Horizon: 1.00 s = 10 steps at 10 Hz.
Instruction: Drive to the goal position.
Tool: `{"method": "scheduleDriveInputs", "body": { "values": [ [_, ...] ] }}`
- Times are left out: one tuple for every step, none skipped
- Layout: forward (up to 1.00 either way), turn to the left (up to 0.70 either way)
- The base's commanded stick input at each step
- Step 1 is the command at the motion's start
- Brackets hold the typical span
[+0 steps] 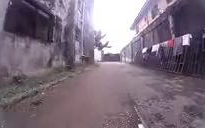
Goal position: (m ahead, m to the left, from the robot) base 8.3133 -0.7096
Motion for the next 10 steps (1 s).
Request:
{"method": "scheduleDriveInputs", "body": {
  "values": [
    [0.7,0.0],
    [0.7,0.0],
    [0.7,0.0],
    [0.7,0.0],
    [0.7,0.0],
    [0.7,0.0],
    [0.7,0.0],
    [0.7,0.0],
    [0.7,0.0],
    [0.7,0.0]
  ]
}}
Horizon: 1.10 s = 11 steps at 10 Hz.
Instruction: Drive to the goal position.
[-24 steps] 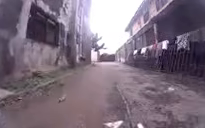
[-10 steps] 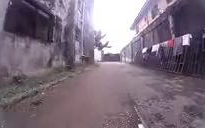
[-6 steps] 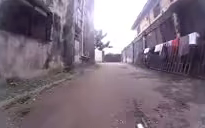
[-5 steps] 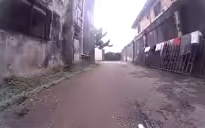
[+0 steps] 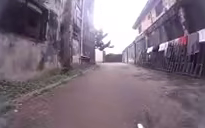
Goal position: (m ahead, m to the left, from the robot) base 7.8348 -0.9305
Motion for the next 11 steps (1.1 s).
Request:
{"method": "scheduleDriveInputs", "body": {
  "values": [
    [0.7,0.0],
    [0.7,0.0],
    [0.7,0.0],
    [0.7,0.0],
    [0.7,0.0],
    [0.7,0.0],
    [0.7,0.0],
    [0.7,0.0],
    [0.7,0.0],
    [0.7,0.0],
    [0.7,-0.11]
  ]
}}
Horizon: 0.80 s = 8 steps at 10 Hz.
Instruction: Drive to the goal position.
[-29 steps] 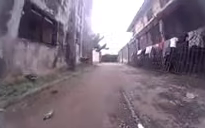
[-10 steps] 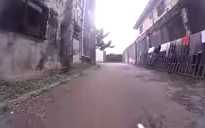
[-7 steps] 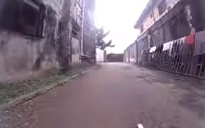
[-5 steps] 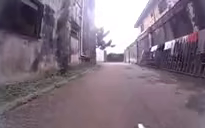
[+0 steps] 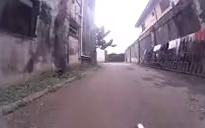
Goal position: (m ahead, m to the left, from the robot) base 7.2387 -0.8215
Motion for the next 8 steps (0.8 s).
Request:
{"method": "scheduleDriveInputs", "body": {
  "values": [
    [0.7,-0.31],
    [0.7,-0.27],
    [0.7,-0.17],
    [0.7,-0.08],
    [0.7,-0.35],
    [0.7,-0.35],
    [0.7,-0.29],
    [0.7,-0.18]
  ]
}}
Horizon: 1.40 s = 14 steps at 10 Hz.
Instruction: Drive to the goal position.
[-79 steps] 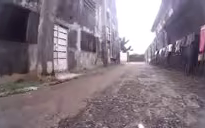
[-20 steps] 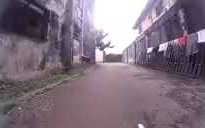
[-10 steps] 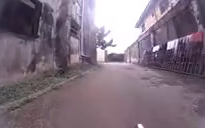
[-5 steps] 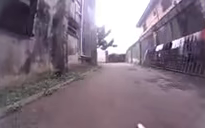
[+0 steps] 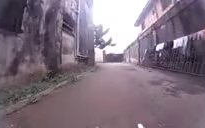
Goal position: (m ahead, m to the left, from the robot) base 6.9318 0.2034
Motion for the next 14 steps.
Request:
{"method": "scheduleDriveInputs", "body": {
  "values": [
    [0.7,-0.08],
    [0.7,0.0],
    [0.7,0.0],
    [0.7,0.0],
    [0.7,0.0],
    [0.7,0.0],
    [0.7,0.0],
    [0.7,0.0],
    [0.7,0.0],
    [0.7,0.0],
    [0.7,0.0],
    [0.7,0.0],
    [0.7,0.0],
    [0.7,0.0]
  ]
}}
